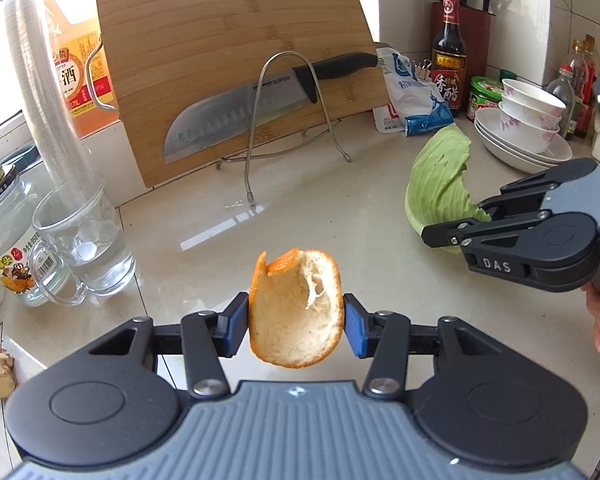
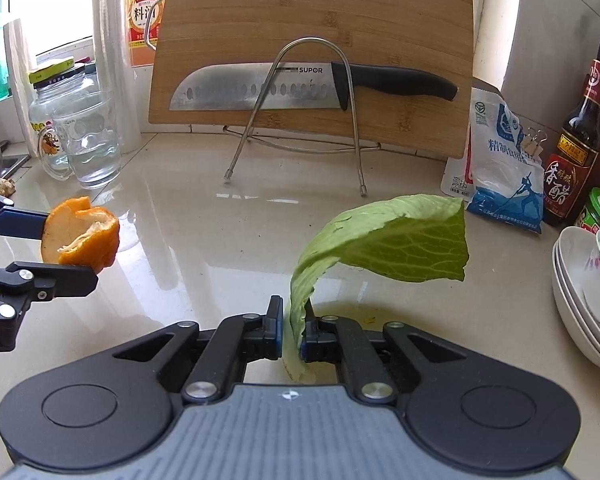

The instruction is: Collect trash

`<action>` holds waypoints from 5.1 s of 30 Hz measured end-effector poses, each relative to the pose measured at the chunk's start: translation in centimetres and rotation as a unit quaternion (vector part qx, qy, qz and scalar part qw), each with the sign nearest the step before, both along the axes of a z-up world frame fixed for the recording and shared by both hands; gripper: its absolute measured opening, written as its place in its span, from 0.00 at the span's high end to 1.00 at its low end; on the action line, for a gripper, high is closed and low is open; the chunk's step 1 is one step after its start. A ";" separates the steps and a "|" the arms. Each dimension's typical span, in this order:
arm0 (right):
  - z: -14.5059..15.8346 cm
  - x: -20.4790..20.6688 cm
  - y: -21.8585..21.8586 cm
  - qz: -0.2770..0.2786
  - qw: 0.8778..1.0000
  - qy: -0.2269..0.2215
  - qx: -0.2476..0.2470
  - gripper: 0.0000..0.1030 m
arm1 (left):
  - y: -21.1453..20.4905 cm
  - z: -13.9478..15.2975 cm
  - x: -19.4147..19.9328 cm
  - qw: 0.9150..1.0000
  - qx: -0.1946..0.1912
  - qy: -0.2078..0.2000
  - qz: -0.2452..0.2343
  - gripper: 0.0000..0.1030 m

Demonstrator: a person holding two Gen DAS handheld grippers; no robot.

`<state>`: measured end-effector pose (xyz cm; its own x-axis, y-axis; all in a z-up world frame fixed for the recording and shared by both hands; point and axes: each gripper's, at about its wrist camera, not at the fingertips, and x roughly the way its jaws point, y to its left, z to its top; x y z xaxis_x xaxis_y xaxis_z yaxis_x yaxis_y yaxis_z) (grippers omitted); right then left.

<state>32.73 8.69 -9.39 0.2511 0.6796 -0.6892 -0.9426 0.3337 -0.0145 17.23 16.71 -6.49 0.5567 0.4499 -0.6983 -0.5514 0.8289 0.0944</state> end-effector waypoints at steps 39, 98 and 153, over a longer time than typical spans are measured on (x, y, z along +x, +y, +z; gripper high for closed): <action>1.1 -6.9 -33.6 -0.265 0.963 0.023 -0.031 0.91 | -24.4 2.4 5.4 0.927 -0.036 0.022 -0.372 0.55; -12.7 -6.9 -47.3 -0.437 0.879 0.132 -0.139 0.00 | -41.1 -15.3 17.3 0.895 -0.066 0.113 -0.425 0.12; -7.1 -6.8 -45.7 -0.612 0.762 0.181 -0.110 0.00 | -37.2 -8.4 13.5 0.913 -0.054 0.201 -0.350 0.08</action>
<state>25.88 -37.03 -16.46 0.3708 -0.0522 -0.9272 0.1169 0.9931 -0.0091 30.74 -20.53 -14.92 0.3697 -0.0025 -0.9292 0.1791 0.9814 0.0686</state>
